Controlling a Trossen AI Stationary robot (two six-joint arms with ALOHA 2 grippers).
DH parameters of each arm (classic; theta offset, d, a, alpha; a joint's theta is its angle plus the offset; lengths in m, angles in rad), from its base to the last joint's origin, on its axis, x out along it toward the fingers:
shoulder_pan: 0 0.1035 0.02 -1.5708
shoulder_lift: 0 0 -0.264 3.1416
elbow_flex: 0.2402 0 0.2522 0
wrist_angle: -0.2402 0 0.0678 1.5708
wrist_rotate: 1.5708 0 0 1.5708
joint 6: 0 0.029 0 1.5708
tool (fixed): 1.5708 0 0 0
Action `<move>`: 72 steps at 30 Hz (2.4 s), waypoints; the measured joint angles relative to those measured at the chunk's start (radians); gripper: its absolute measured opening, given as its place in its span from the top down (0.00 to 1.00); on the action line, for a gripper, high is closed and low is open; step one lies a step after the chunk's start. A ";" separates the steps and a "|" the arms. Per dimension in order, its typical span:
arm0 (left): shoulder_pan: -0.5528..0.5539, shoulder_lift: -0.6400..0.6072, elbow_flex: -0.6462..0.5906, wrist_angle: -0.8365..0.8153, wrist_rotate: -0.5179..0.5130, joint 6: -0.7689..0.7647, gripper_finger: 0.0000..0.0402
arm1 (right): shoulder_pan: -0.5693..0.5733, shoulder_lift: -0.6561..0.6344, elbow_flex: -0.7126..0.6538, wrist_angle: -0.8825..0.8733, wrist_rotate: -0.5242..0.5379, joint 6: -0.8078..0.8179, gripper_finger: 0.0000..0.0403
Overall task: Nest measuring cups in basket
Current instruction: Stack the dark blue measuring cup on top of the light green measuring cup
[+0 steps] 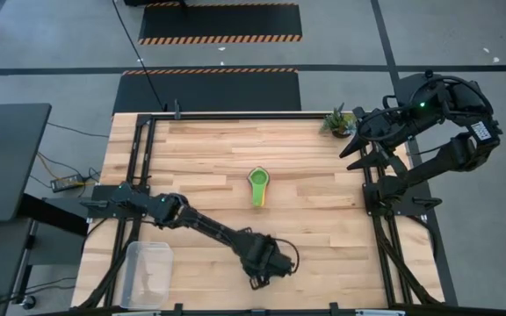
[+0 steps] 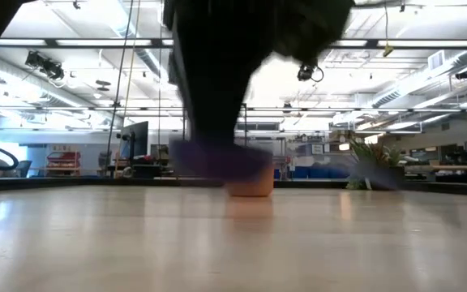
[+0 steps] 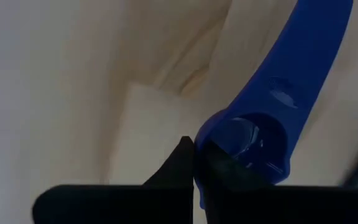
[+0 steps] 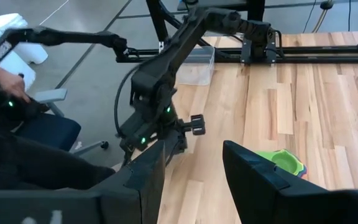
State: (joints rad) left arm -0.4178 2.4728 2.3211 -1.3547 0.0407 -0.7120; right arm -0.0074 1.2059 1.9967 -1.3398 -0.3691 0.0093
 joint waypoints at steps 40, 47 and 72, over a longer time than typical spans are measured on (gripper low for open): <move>0.713 -0.383 -0.289 0.001 0.057 1.567 0.97 | 0.000 0.072 0.000 0.081 0.091 -0.011 0.58; 0.686 -0.382 -0.399 0.187 0.025 1.709 0.98 | 0.000 0.070 0.000 0.079 0.089 -0.013 0.58; 0.677 -0.321 -0.447 0.373 0.128 1.776 0.98 | 0.000 0.070 0.000 0.068 0.092 -0.013 0.58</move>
State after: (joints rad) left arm 0.2588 2.1514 1.8739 -0.9817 0.1689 1.0641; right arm -0.0078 1.2755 1.9965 -1.2717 -0.2775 -0.0036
